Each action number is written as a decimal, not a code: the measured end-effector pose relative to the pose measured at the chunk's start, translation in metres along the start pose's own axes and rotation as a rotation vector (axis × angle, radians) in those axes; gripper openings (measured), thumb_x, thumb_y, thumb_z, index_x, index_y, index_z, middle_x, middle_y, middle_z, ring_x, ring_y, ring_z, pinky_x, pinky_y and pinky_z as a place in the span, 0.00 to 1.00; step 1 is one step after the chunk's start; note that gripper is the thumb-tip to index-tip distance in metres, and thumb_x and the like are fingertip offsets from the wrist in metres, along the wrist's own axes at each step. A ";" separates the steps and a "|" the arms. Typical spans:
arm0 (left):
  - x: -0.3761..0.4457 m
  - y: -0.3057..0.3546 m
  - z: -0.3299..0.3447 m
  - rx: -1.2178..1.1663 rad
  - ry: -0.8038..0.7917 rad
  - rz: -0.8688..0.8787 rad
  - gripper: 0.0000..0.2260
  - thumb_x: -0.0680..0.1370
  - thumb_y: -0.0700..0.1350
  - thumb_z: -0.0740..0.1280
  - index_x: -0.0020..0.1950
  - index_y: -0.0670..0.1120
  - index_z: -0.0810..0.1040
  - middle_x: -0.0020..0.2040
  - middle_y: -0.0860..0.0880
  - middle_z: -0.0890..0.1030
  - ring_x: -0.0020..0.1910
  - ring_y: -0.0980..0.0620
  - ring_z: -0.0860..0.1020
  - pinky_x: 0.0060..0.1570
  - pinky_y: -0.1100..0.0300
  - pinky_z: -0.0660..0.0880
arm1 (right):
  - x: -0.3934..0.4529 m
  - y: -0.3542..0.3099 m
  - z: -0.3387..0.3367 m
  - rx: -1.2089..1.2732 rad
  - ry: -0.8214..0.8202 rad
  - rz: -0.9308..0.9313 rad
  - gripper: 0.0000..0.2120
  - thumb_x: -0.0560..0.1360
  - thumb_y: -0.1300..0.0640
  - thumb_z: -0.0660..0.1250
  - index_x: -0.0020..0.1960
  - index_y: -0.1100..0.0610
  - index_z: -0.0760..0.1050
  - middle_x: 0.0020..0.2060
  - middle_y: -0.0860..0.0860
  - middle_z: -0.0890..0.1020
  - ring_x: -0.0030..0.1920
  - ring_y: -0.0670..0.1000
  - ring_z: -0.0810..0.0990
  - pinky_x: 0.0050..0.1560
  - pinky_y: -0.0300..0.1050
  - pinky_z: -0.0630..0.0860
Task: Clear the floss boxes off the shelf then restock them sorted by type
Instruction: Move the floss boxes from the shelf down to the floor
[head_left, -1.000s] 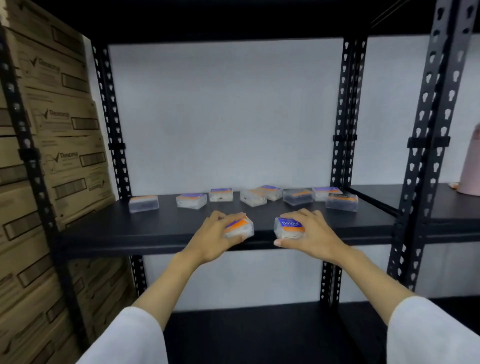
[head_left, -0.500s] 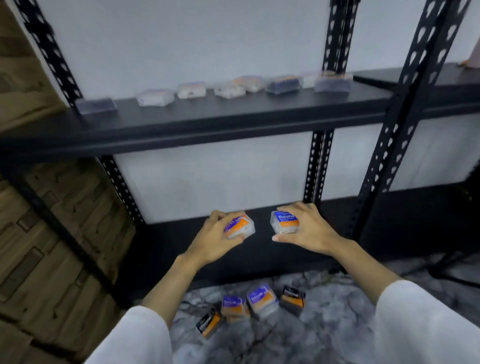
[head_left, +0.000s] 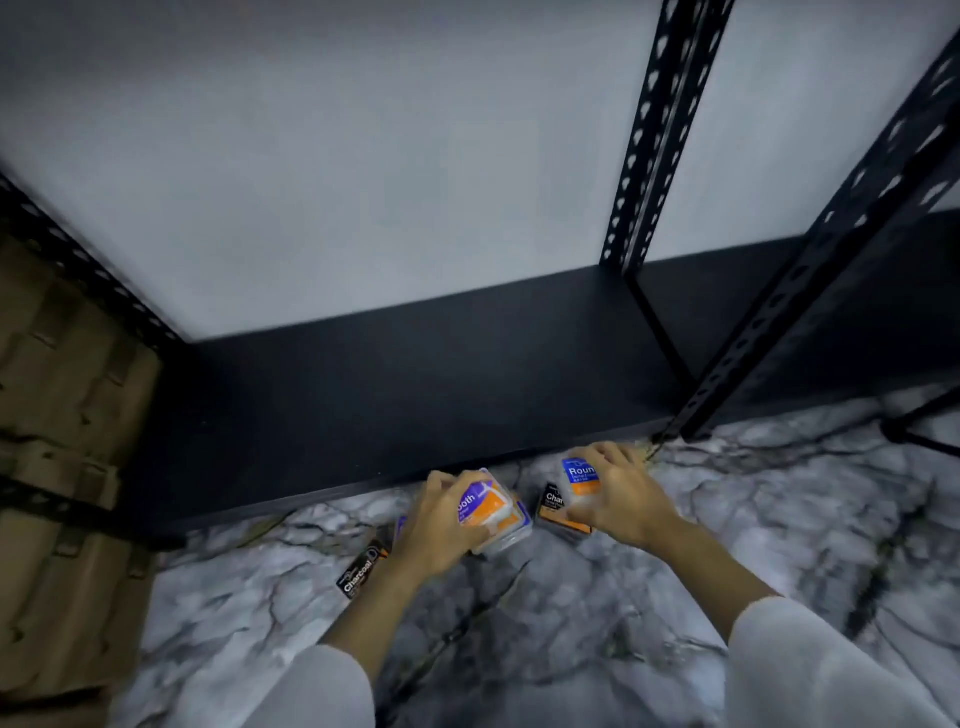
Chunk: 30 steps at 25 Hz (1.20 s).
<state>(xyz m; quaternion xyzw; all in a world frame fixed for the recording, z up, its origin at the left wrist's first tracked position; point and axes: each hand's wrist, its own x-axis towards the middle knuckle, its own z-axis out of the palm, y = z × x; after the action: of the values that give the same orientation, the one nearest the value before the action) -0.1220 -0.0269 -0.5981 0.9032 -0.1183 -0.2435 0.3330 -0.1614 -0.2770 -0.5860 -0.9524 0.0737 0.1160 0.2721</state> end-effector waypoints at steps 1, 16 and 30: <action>0.008 -0.006 0.011 -0.001 -0.005 -0.006 0.29 0.70 0.52 0.73 0.69 0.57 0.69 0.60 0.51 0.65 0.59 0.50 0.72 0.59 0.56 0.73 | 0.007 0.008 0.011 -0.014 -0.016 0.010 0.38 0.65 0.41 0.72 0.71 0.49 0.64 0.65 0.47 0.68 0.68 0.53 0.60 0.68 0.45 0.63; 0.023 -0.033 0.045 0.116 -0.019 -0.002 0.29 0.74 0.49 0.72 0.73 0.55 0.64 0.66 0.53 0.61 0.65 0.53 0.66 0.57 0.55 0.77 | 0.037 0.030 0.087 -0.143 -0.098 0.054 0.38 0.69 0.43 0.71 0.73 0.52 0.59 0.72 0.52 0.62 0.73 0.58 0.52 0.72 0.52 0.59; -0.026 0.055 -0.081 0.352 -0.044 -0.112 0.12 0.79 0.51 0.62 0.61 0.55 0.76 0.59 0.52 0.79 0.58 0.48 0.77 0.57 0.53 0.73 | 0.008 -0.075 -0.055 -0.116 -0.209 0.027 0.17 0.77 0.52 0.62 0.65 0.51 0.72 0.60 0.54 0.78 0.59 0.57 0.77 0.58 0.52 0.74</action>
<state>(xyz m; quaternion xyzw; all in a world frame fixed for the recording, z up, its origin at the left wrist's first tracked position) -0.1046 -0.0146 -0.4990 0.9473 -0.1157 -0.2567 0.1530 -0.1280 -0.2446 -0.5051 -0.9481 0.0511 0.2226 0.2211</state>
